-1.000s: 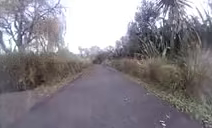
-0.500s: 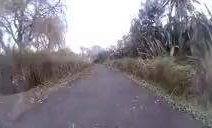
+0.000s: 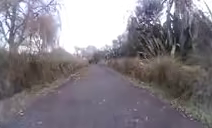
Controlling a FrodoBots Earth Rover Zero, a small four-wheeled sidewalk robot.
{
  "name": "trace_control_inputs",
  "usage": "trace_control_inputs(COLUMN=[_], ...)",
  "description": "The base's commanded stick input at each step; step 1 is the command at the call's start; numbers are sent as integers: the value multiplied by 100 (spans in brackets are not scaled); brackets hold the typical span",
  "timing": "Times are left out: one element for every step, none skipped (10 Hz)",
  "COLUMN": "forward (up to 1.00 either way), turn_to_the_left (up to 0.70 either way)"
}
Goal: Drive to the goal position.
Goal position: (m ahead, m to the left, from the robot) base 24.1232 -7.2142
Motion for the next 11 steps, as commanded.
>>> trace_control_inputs(forward=[0, 0, 0, 0, 0, 0, 0, 70, 70, 70, 70], turn_to_the_left=[0, 0, 0, 0, 0, 0, 0, 0, 0, 0, 0])
